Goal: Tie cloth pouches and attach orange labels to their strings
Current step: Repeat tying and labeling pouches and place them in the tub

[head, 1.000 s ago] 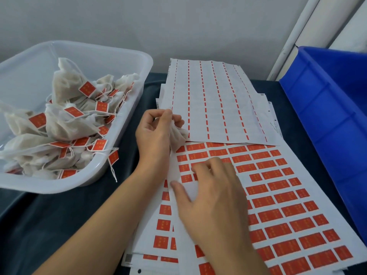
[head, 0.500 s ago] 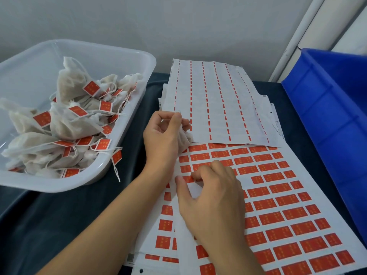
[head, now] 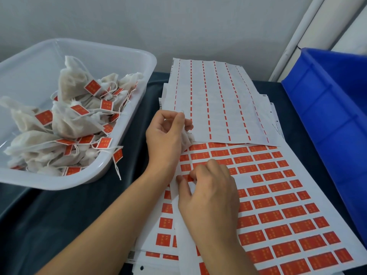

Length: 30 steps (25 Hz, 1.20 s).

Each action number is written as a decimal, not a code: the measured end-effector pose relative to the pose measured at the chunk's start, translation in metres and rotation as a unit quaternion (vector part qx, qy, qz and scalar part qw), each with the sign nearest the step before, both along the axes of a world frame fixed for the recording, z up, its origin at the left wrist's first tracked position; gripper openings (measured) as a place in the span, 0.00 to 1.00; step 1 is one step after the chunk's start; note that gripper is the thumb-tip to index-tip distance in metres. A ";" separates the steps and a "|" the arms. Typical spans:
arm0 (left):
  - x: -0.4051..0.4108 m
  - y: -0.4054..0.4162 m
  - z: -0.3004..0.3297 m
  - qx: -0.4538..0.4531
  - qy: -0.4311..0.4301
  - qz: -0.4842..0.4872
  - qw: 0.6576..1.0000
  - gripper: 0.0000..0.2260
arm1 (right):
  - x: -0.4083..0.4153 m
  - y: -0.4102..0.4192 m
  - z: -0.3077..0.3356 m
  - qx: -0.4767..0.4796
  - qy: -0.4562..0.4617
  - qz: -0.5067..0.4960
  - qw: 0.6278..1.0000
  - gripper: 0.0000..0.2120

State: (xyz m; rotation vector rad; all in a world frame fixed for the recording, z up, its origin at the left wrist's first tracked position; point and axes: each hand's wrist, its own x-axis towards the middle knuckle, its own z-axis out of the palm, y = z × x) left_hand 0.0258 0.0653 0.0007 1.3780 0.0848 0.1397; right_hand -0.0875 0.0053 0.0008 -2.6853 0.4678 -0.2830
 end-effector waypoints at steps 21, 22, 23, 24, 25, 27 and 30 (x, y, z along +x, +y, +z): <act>0.005 0.005 0.010 0.001 0.057 -0.072 0.996 0.07 | -0.002 0.001 -0.005 -0.008 -0.052 -0.001 0.999 0.20; 0.005 0.005 0.010 0.001 0.054 -0.072 0.996 0.07 | -0.002 0.002 -0.005 -0.009 -0.051 0.000 0.999 0.19; 0.004 0.005 0.010 0.002 0.051 -0.071 0.996 0.07 | -0.002 0.002 -0.004 -0.007 -0.051 0.002 0.999 0.19; 0.004 0.005 0.009 0.002 0.048 -0.070 0.996 0.07 | -0.002 0.003 -0.004 -0.005 -0.052 0.003 0.999 0.18; 0.004 0.004 0.009 0.003 0.047 -0.068 0.997 0.07 | -0.002 0.002 -0.004 -0.001 -0.054 0.004 0.999 0.17; 0.005 0.004 0.008 -0.001 0.047 -0.063 0.997 0.07 | -0.001 -0.001 -0.003 0.010 -0.059 0.002 0.998 0.15; 0.005 0.004 0.006 -0.003 0.044 -0.057 0.997 0.08 | 0.002 -0.007 -0.003 0.041 -0.059 0.000 0.997 0.12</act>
